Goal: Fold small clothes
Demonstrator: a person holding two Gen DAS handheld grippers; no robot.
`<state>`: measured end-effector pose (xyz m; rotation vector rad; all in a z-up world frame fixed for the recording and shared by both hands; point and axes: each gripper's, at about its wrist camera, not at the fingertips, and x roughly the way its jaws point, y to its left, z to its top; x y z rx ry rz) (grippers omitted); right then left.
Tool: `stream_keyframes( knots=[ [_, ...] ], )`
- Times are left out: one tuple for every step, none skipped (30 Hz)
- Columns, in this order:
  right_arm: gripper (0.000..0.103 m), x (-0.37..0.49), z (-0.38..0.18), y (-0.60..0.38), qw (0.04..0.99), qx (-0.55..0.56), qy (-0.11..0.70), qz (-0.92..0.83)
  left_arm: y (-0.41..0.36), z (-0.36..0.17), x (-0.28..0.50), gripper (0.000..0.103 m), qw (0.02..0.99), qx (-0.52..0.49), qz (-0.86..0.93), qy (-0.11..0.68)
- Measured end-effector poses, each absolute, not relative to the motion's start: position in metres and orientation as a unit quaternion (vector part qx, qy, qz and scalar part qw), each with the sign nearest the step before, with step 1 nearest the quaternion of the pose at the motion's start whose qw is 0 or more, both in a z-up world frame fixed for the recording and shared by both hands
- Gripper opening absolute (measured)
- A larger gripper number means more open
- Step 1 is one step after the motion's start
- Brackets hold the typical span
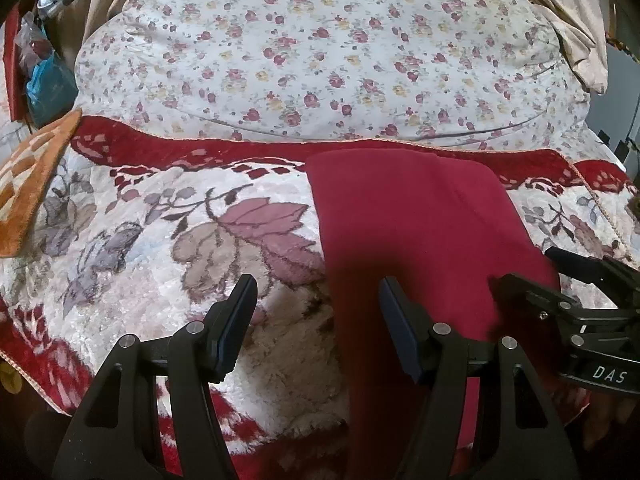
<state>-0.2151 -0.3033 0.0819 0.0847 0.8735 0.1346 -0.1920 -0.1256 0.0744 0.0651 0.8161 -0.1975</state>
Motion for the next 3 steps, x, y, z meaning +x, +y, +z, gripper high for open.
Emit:
stream_keyframes(
  knots=[
    [0.082, -0.2148, 0.0811, -0.303, 0.903, 0.041, 0.423, 0.065, -0.1254, 0.0741, -0.1909, 0.064, 0.912, 0.028, -0.098, 0.398],
    [0.082, -0.2141, 0.0805, -0.3032, 0.902, 0.041, 0.424, 0.066, -0.1245, 0.0737, -0.1898, 0.064, 0.911, 0.023, -0.101, 0.4],
    [0.082, -0.2129, 0.0805, -0.3042, 0.902, 0.041, 0.424, 0.066, -0.1226, 0.0734, -0.189, 0.064, 0.909, 0.018, -0.103, 0.403]
  ],
)
